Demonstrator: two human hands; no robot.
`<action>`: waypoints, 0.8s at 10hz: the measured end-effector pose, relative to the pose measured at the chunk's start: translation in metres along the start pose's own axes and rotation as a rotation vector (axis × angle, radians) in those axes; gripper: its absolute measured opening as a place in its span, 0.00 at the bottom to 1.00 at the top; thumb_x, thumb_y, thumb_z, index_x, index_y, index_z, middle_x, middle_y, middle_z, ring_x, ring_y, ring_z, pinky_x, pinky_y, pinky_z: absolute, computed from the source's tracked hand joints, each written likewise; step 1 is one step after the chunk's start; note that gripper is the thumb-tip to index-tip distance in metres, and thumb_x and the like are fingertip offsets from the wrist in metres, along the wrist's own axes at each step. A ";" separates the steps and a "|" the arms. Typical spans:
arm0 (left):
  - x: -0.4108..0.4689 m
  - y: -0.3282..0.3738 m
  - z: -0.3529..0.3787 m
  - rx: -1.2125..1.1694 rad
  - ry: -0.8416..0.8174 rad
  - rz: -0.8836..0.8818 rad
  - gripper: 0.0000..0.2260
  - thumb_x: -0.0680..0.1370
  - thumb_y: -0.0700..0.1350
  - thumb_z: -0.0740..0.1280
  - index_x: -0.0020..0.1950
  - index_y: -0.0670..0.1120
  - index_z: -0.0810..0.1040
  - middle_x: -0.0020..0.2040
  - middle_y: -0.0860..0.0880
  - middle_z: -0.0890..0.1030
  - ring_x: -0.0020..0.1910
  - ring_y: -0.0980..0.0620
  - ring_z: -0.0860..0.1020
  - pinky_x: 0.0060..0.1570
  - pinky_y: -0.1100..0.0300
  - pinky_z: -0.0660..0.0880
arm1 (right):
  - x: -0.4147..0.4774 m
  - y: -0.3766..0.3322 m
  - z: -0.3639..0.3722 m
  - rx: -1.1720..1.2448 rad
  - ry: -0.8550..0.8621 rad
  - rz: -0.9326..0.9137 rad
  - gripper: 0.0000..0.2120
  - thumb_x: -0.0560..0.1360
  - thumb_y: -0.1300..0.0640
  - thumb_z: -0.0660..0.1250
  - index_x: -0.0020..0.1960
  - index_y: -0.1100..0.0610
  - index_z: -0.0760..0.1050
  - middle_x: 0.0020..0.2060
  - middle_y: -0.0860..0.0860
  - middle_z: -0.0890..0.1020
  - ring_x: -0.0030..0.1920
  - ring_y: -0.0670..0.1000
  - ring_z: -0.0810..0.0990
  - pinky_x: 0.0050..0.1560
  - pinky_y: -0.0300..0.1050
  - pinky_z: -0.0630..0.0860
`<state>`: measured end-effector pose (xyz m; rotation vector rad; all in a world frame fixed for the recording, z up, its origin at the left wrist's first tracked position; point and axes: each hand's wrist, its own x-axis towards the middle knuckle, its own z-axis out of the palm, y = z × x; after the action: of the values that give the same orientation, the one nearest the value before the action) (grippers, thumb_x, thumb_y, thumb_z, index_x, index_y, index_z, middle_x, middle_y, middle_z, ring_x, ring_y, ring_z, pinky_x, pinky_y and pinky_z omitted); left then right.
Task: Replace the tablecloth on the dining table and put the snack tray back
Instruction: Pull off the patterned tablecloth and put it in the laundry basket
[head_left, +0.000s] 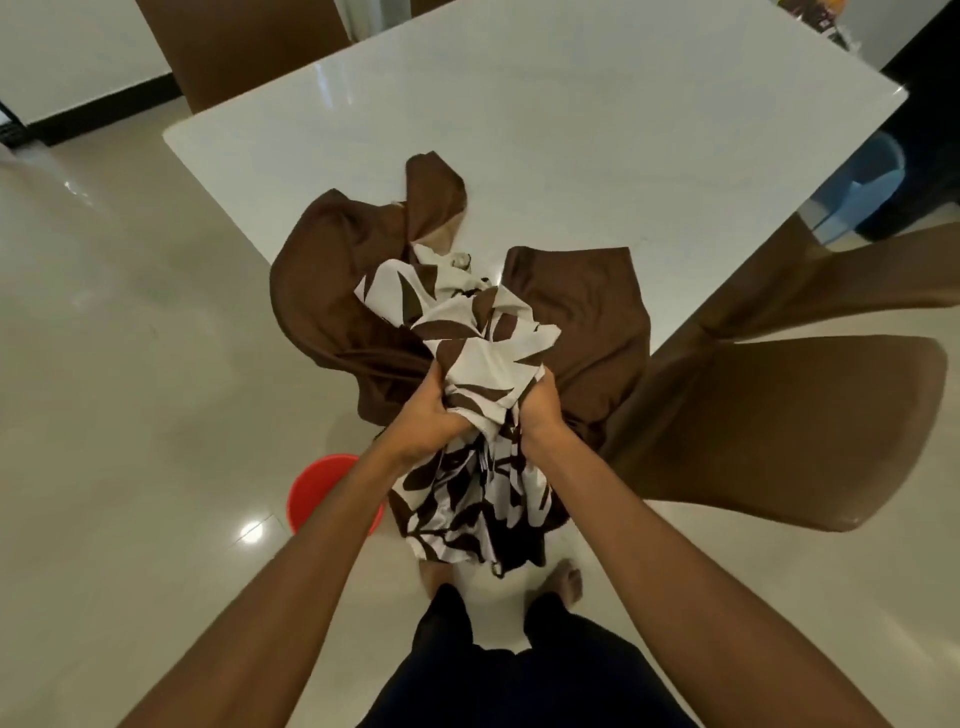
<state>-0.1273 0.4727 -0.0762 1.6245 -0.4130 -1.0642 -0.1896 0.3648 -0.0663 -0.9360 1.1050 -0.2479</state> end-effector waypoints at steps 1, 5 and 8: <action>-0.002 0.007 0.008 -0.019 0.027 -0.006 0.37 0.75 0.32 0.71 0.79 0.48 0.57 0.62 0.60 0.73 0.58 0.64 0.75 0.51 0.75 0.73 | -0.009 -0.011 -0.039 -0.313 -0.001 -0.036 0.16 0.80 0.53 0.59 0.56 0.60 0.82 0.43 0.59 0.85 0.48 0.60 0.84 0.45 0.50 0.82; -0.089 -0.003 0.117 -0.405 0.209 -0.150 0.41 0.64 0.51 0.75 0.76 0.47 0.68 0.67 0.41 0.77 0.61 0.43 0.79 0.64 0.43 0.74 | -0.055 0.005 -0.205 -0.849 -0.588 -0.812 0.69 0.58 0.38 0.84 0.82 0.47 0.39 0.82 0.51 0.51 0.81 0.53 0.51 0.77 0.65 0.58; -0.158 0.034 0.329 -0.348 0.144 -0.248 0.13 0.80 0.40 0.62 0.62 0.37 0.77 0.49 0.39 0.84 0.46 0.42 0.81 0.45 0.55 0.81 | -0.107 0.065 -0.400 -0.647 -0.513 -0.615 0.21 0.73 0.45 0.72 0.61 0.54 0.73 0.57 0.49 0.77 0.62 0.23 0.67 0.61 0.19 0.63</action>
<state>-0.4685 0.3811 0.0221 1.4488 0.0714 -1.1230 -0.5950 0.2607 -0.0960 -1.7983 0.3847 -0.1294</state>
